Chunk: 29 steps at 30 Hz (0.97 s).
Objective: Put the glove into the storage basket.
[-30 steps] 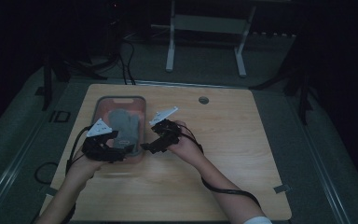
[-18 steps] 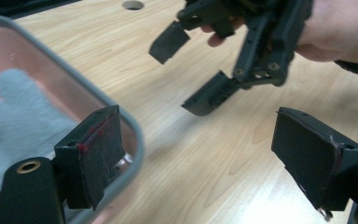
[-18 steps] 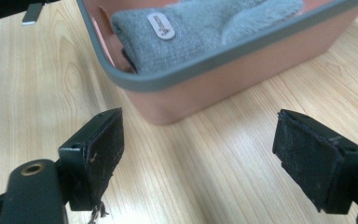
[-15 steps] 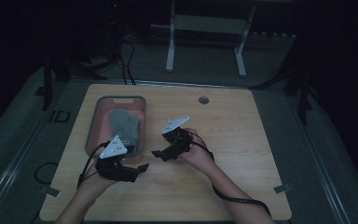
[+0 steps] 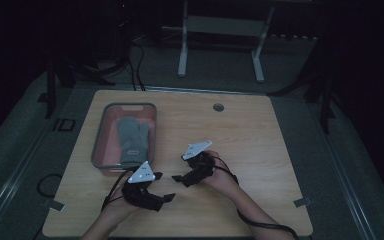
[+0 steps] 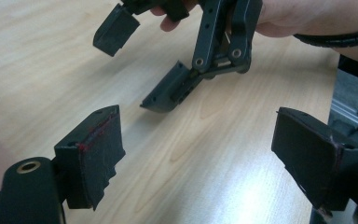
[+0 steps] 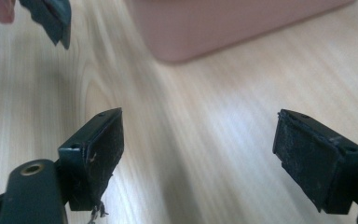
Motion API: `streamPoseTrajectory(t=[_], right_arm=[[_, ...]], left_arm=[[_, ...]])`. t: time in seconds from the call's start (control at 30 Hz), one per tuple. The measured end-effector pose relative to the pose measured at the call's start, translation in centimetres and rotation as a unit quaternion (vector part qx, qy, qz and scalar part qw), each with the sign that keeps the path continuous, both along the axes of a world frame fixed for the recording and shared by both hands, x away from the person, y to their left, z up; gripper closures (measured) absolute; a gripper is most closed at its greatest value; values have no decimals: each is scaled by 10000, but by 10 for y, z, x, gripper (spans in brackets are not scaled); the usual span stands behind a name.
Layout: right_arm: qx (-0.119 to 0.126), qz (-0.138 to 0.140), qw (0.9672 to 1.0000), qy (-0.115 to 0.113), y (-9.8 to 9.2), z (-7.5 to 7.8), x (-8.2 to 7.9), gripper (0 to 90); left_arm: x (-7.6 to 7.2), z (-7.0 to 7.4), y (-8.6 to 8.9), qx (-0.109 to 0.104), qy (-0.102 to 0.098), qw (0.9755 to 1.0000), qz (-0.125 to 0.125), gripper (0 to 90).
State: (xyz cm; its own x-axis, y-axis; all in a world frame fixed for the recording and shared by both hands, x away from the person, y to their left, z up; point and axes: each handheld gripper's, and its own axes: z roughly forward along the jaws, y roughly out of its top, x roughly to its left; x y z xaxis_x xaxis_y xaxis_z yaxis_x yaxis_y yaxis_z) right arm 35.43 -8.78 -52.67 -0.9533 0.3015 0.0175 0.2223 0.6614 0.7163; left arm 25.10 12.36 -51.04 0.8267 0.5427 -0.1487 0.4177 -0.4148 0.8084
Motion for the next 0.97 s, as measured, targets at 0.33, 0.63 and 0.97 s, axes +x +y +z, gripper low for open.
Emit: streamPoseTrajectory(t=[0.33,0.63,0.97], right_arm=[[-5,100,9999,93,-12,-18,-7,158],[95,-24,9997,242,-30,-33,-9,148],[162,-108,9997,121,-37,-35,-8,148]], left_arm=[[2,-16,-6,-139,107,9997,-143,169],[2,-28,-10,-216,166,9991,-318,169],[3,-31,-10,-296,216,9991,-217,169]])
